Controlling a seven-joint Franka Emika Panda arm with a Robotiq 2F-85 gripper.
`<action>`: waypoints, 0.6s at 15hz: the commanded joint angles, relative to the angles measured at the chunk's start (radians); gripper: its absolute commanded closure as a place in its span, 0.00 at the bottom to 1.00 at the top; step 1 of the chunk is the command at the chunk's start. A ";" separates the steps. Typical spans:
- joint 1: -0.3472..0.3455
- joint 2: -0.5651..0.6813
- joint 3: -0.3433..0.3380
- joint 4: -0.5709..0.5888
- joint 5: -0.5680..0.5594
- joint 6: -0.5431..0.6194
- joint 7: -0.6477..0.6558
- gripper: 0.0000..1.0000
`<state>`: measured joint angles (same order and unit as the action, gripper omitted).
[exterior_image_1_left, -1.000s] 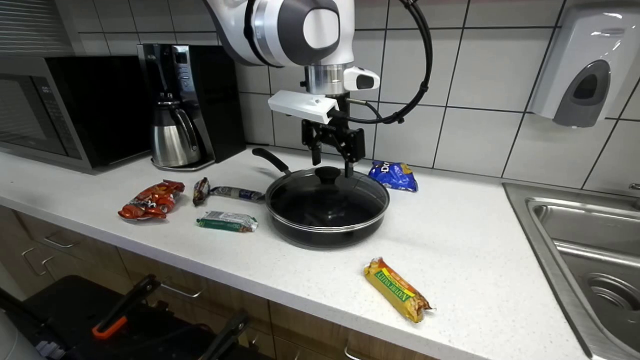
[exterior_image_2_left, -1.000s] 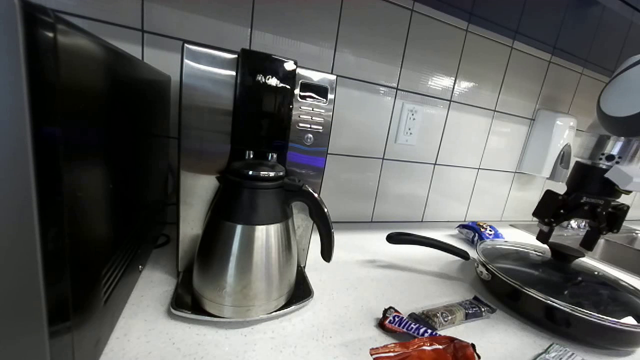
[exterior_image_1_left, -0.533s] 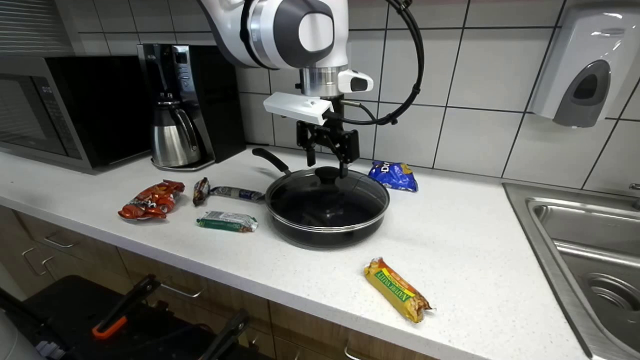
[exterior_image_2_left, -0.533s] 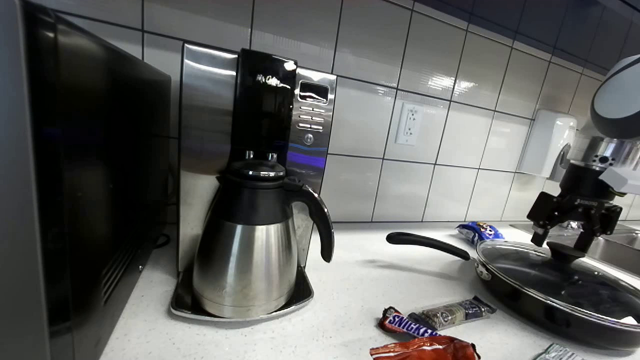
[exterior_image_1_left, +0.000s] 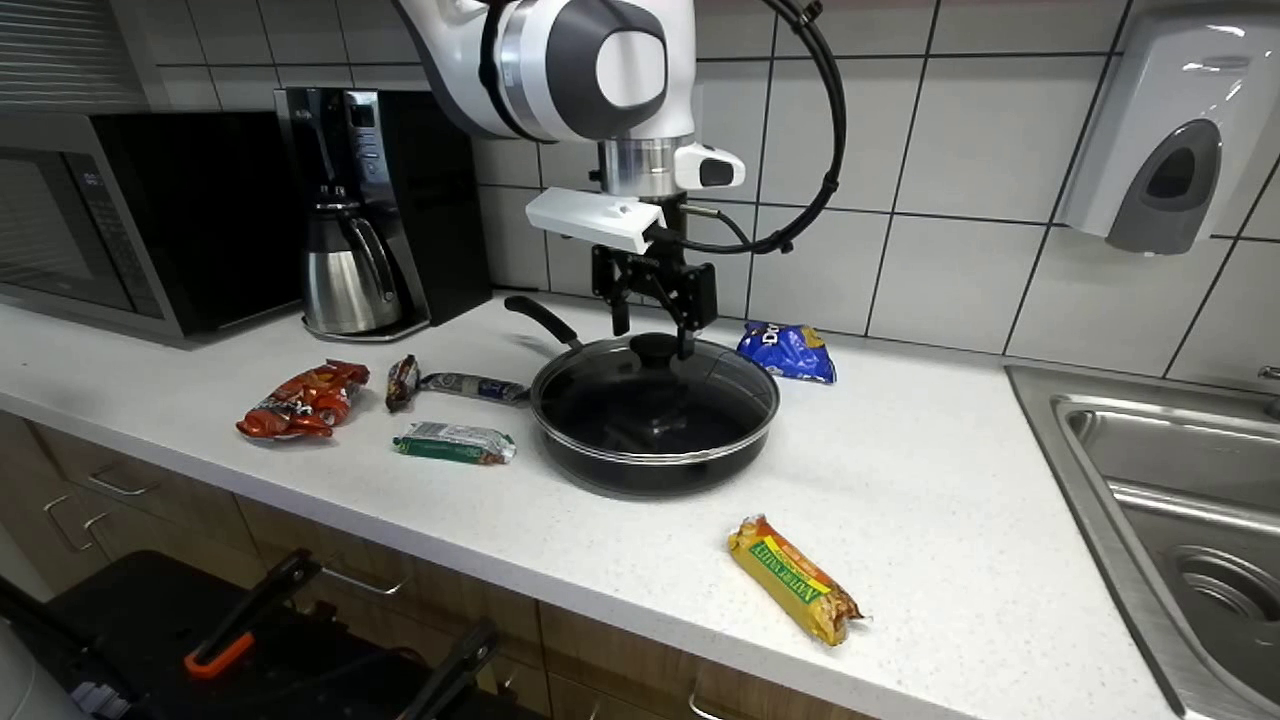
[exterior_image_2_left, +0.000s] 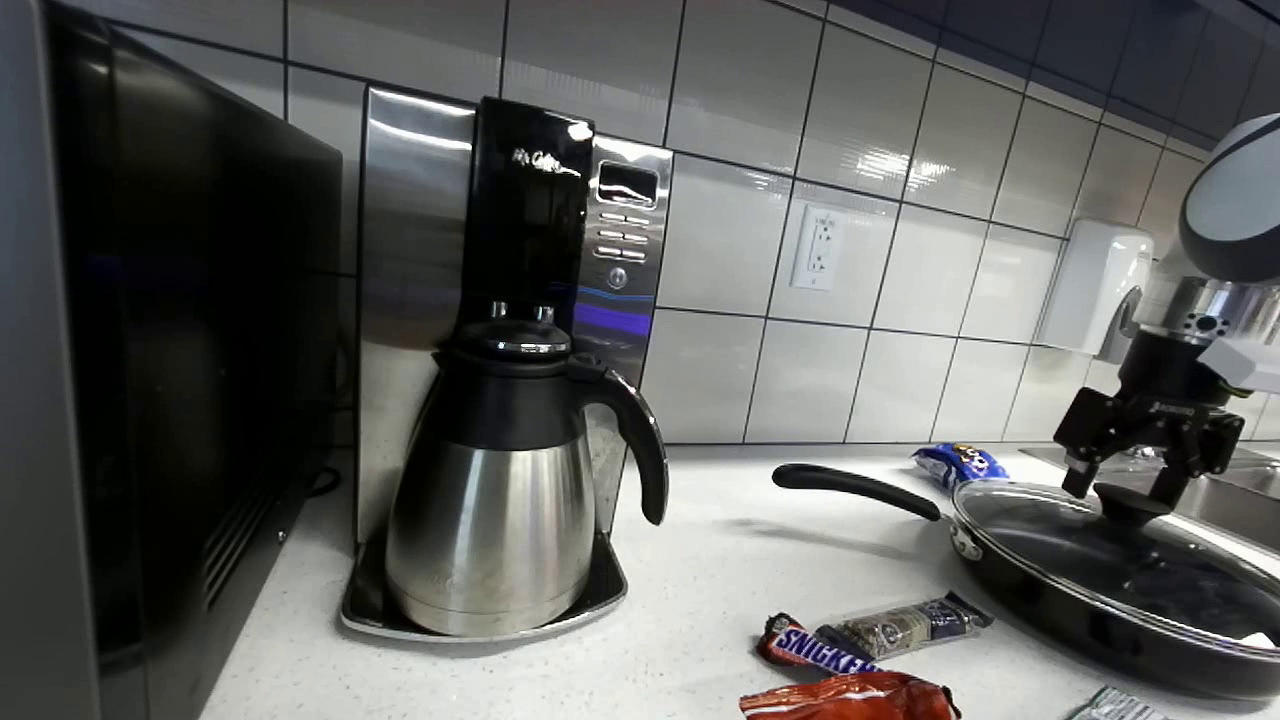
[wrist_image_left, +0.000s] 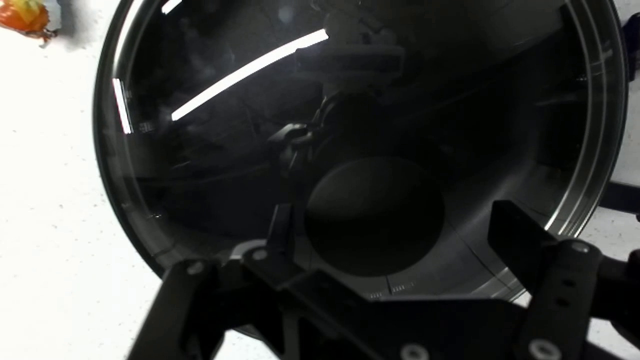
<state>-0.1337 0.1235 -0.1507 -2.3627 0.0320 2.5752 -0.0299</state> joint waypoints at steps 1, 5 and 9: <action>-0.003 -0.001 0.002 0.004 -0.021 -0.020 -0.002 0.00; 0.005 -0.001 -0.004 -0.001 -0.089 -0.014 0.024 0.42; 0.005 -0.009 -0.013 -0.007 -0.146 -0.011 0.046 0.61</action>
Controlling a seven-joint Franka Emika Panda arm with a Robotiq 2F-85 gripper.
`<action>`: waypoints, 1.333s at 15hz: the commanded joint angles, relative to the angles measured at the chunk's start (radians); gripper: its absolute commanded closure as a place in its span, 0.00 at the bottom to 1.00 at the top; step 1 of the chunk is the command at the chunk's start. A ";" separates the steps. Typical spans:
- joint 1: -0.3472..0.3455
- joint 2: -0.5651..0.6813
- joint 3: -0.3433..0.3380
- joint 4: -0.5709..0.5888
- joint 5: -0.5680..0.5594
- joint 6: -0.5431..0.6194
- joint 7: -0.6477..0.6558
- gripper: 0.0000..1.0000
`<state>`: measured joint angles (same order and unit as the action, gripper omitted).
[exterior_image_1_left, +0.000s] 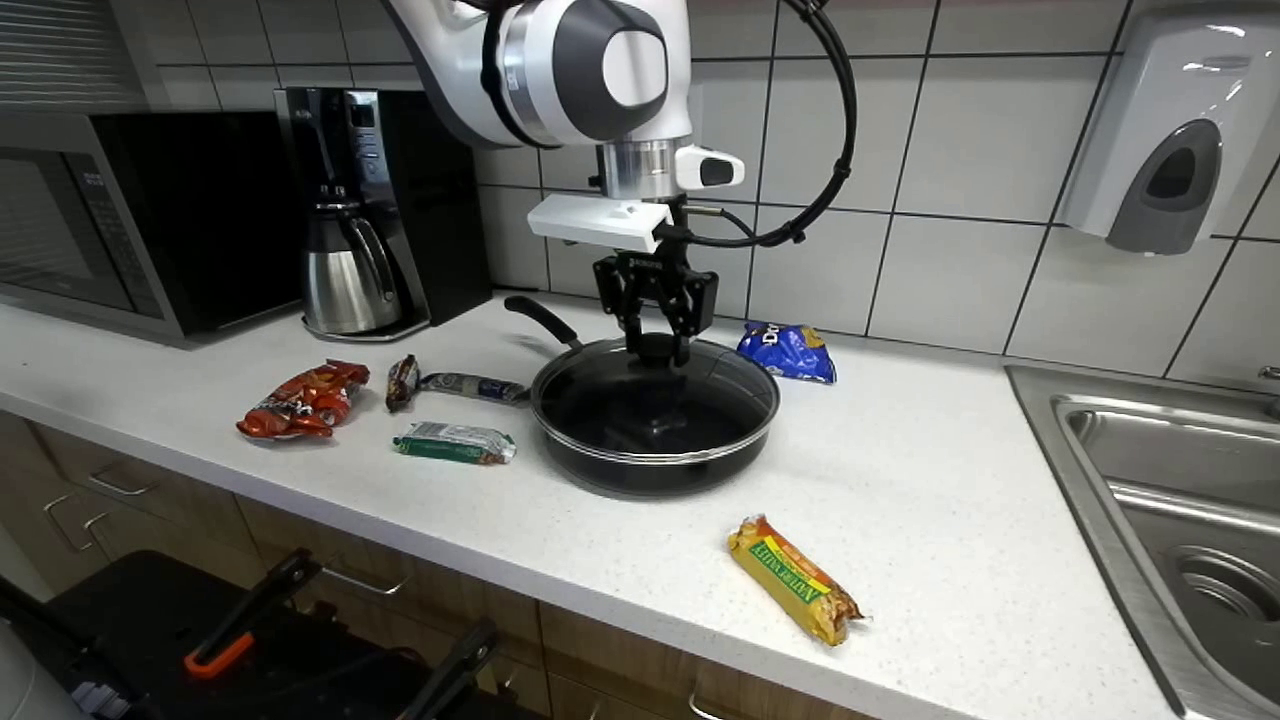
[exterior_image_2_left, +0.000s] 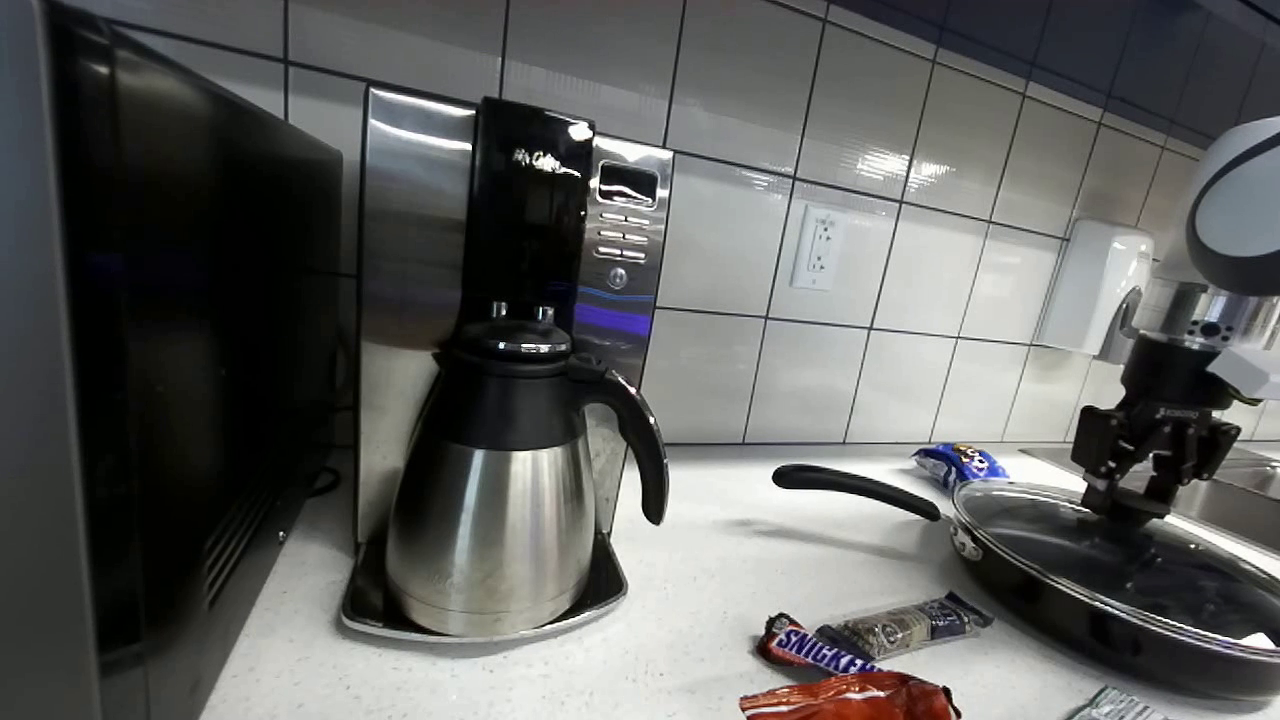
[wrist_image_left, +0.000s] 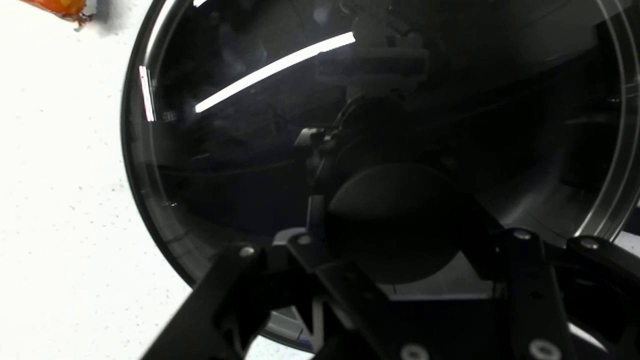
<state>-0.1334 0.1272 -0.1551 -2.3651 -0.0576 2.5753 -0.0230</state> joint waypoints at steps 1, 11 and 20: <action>0.005 -0.017 -0.008 -0.006 -0.061 -0.013 0.042 0.61; 0.001 -0.106 -0.008 -0.001 -0.090 -0.086 0.024 0.61; -0.045 -0.148 -0.049 0.014 -0.066 -0.109 -0.022 0.61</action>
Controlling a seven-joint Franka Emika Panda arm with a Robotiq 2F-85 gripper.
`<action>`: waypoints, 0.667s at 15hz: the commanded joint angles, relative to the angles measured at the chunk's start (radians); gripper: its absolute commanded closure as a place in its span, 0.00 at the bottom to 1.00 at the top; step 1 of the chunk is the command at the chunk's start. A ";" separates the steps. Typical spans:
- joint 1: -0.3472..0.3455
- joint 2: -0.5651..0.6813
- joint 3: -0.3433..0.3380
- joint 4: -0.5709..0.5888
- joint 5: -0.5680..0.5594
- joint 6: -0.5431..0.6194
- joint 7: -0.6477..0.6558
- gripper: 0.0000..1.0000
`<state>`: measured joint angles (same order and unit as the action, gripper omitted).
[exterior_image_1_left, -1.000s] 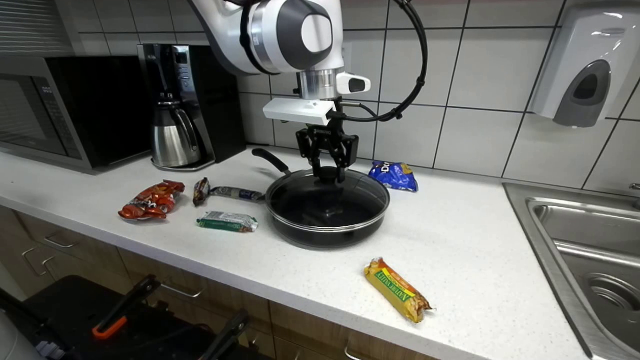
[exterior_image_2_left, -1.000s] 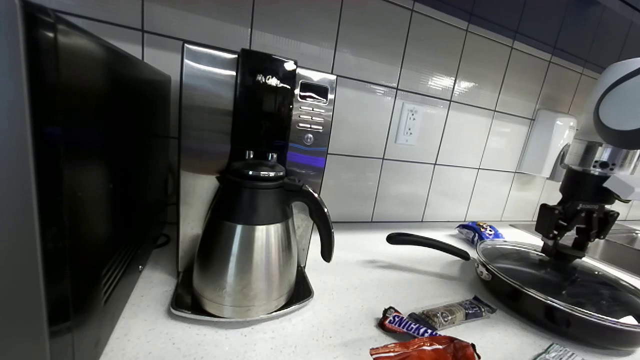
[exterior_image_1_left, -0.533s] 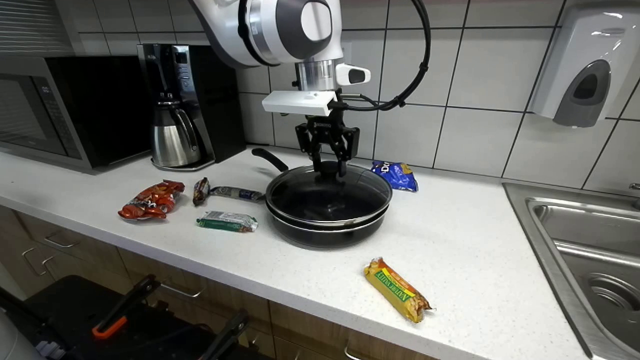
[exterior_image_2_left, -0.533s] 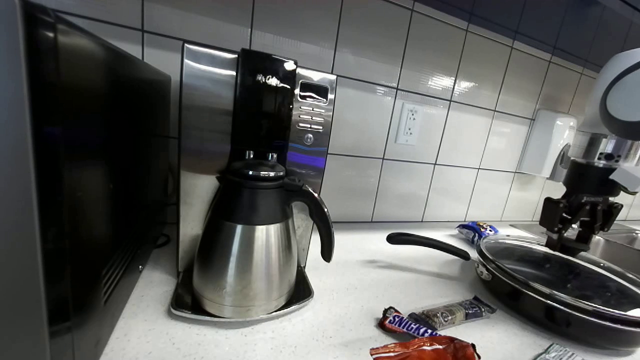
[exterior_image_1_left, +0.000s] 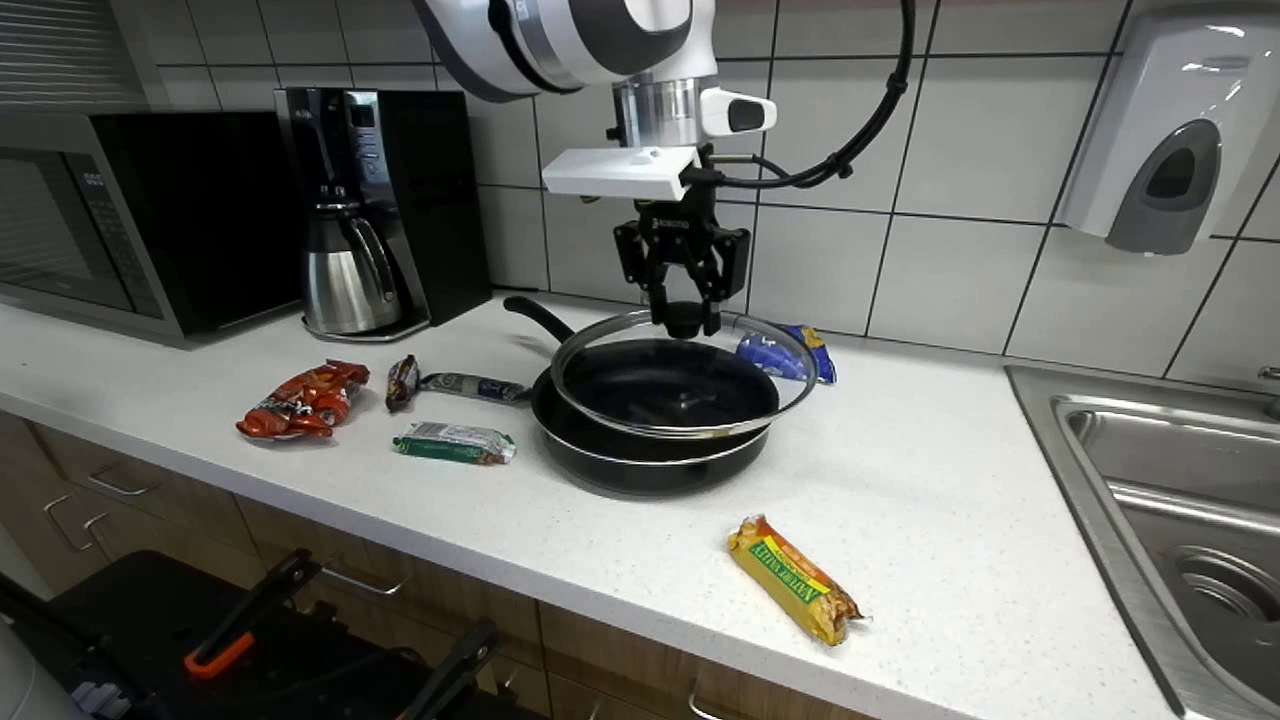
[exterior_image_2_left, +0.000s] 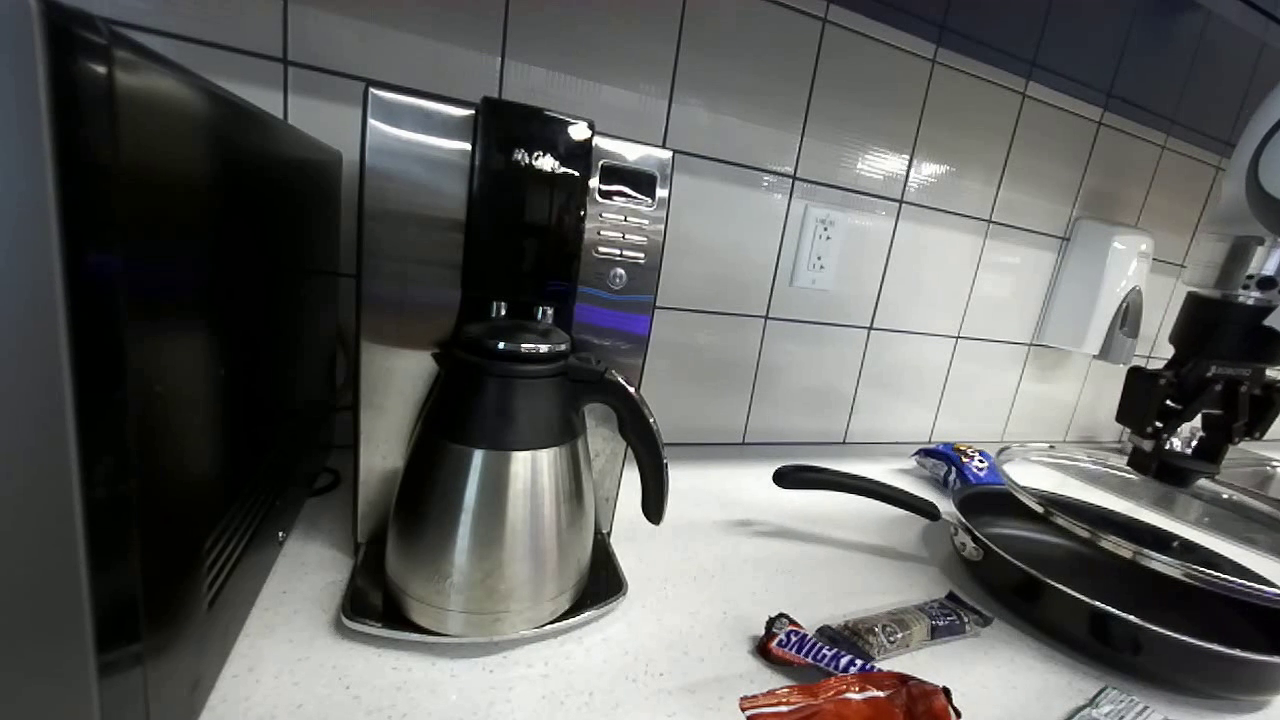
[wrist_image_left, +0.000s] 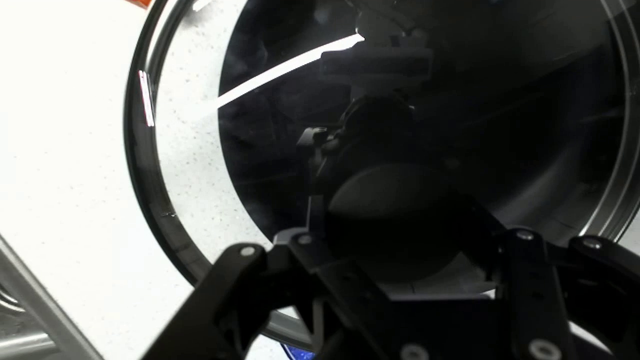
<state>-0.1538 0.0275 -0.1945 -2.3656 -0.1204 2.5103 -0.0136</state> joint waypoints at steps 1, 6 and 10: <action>-0.032 -0.047 -0.016 0.015 0.000 -0.040 -0.040 0.61; -0.070 -0.038 -0.053 0.019 0.017 -0.027 -0.081 0.61; -0.108 -0.034 -0.090 0.031 0.039 -0.033 -0.125 0.61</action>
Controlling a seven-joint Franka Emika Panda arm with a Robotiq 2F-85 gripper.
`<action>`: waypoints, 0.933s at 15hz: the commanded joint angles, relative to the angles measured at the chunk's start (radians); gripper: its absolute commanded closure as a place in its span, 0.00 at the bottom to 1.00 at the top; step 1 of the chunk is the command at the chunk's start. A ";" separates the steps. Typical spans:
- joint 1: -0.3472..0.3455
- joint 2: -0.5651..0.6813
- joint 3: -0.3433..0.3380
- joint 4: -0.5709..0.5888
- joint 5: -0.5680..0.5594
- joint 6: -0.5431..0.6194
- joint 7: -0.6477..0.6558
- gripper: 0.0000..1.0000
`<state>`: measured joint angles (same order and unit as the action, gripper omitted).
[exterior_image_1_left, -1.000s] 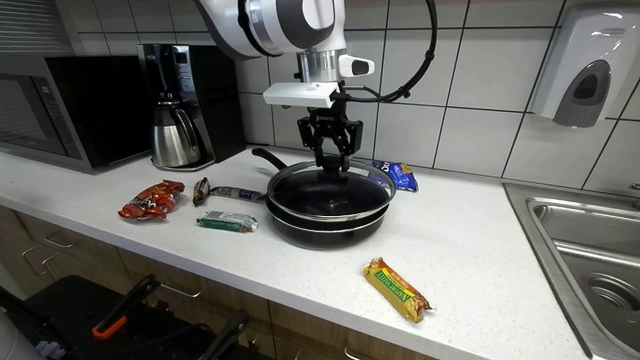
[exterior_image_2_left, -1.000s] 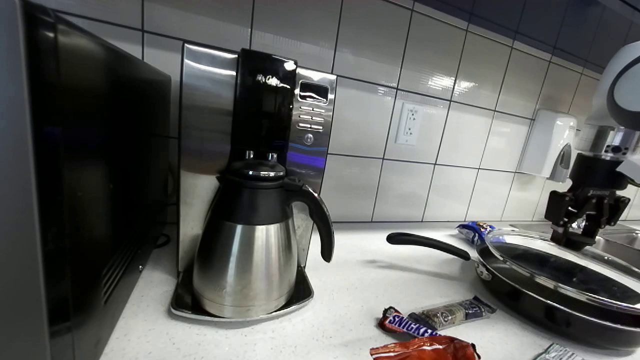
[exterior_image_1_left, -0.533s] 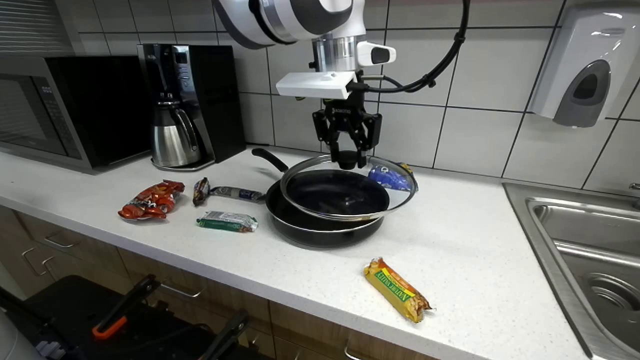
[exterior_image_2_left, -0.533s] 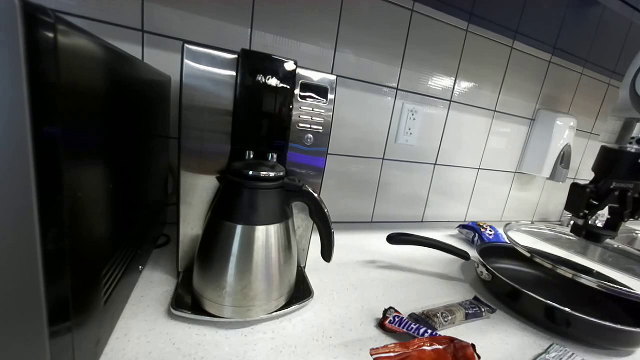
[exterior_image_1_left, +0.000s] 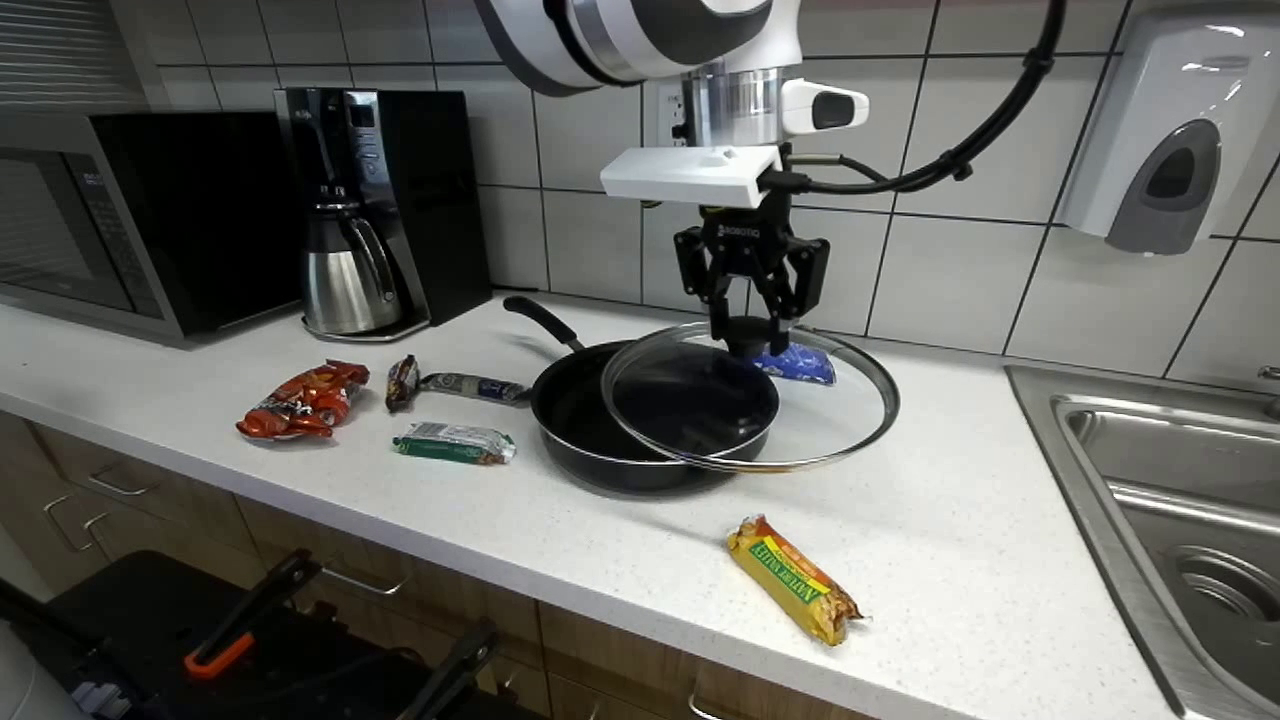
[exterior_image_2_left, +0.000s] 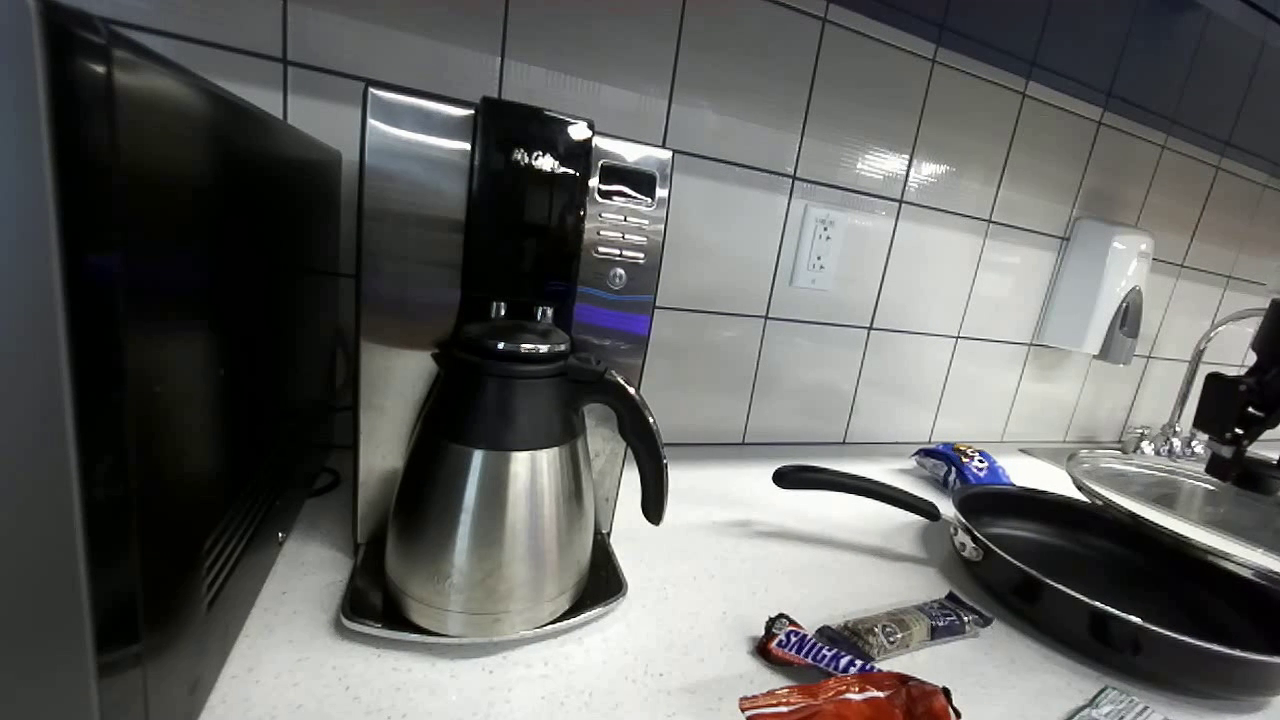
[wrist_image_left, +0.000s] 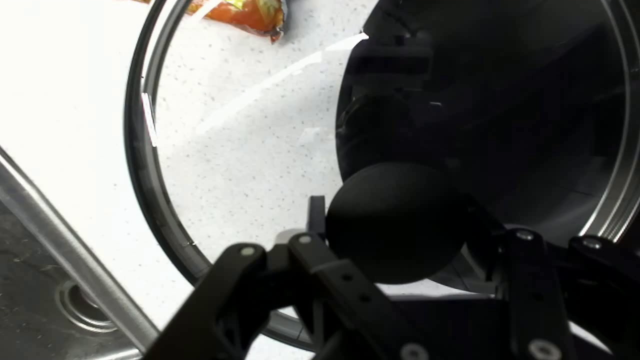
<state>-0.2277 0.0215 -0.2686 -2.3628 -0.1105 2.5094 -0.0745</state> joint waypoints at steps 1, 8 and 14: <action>-0.044 -0.025 -0.026 0.035 0.035 -0.035 -0.076 0.61; -0.109 0.030 -0.084 0.112 0.106 -0.039 -0.154 0.61; -0.168 0.134 -0.105 0.218 0.174 -0.036 -0.197 0.61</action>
<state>-0.3611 0.1020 -0.3738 -2.2423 0.0208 2.5093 -0.2213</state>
